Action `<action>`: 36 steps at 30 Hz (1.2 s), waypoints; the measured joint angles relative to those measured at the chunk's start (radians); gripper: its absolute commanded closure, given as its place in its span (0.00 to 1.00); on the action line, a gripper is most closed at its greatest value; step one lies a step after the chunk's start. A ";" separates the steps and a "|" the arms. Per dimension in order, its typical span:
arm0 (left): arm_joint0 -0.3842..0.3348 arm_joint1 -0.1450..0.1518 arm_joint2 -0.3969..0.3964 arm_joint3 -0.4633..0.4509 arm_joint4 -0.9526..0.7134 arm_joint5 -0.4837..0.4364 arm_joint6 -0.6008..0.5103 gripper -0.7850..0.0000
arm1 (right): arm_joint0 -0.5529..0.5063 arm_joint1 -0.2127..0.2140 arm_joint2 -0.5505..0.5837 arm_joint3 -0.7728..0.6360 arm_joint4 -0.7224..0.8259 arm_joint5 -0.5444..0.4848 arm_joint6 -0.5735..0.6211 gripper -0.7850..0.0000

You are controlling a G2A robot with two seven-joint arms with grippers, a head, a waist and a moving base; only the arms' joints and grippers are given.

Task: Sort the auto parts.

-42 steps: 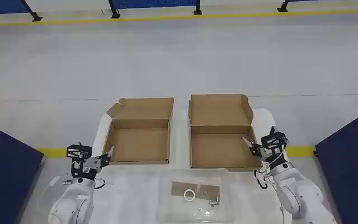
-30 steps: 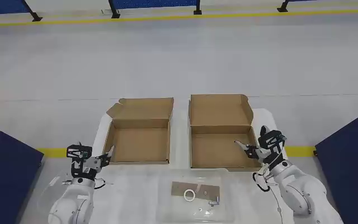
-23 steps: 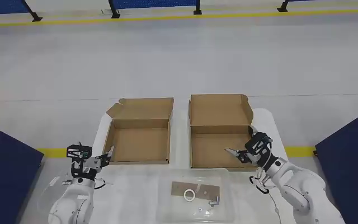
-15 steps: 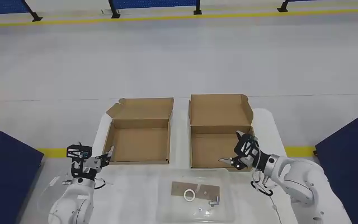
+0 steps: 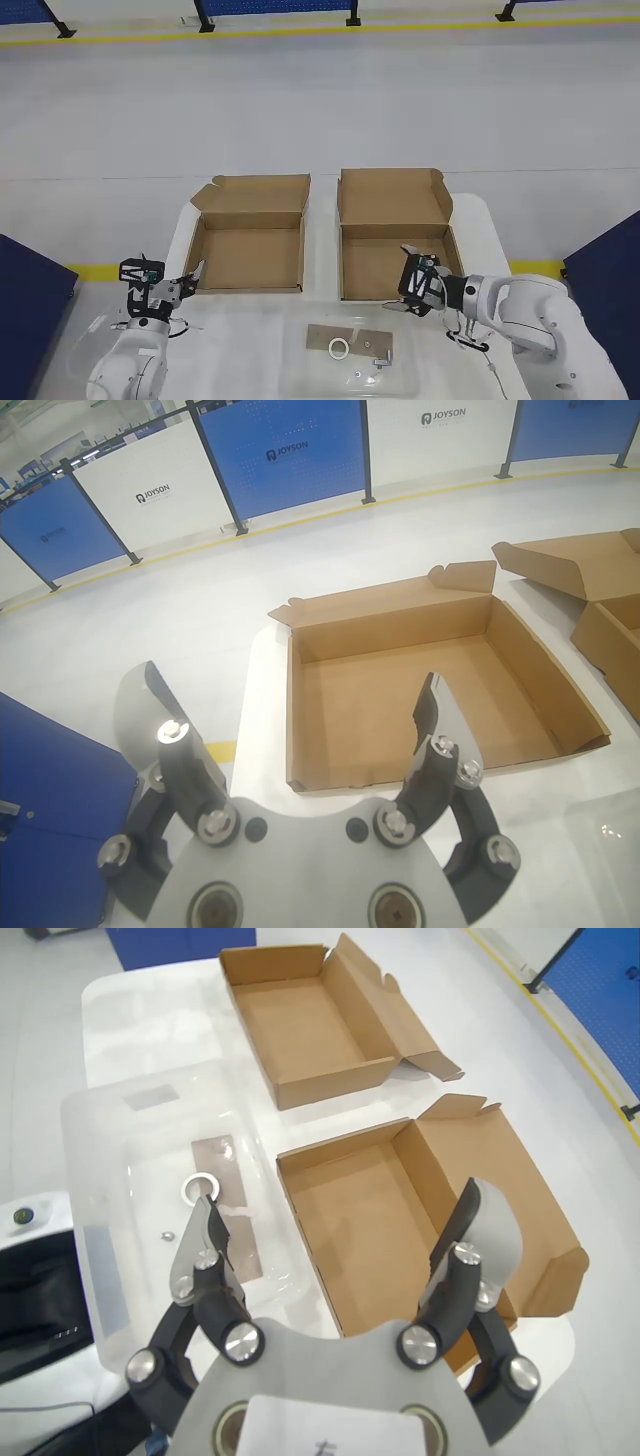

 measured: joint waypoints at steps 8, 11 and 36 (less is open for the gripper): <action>0.000 0.000 0.000 0.000 0.000 0.000 0.000 0.00 | 0.028 0.014 -0.035 -0.006 0.056 0.011 0.113 0.00; 0.000 0.000 0.000 0.000 0.000 0.000 0.000 0.00 | 0.028 0.014 -0.036 -0.006 0.056 0.011 0.113 0.00; 0.000 0.000 0.000 0.000 0.000 0.000 0.000 0.00 | 0.150 0.130 -0.376 -0.042 -0.026 0.161 0.263 0.00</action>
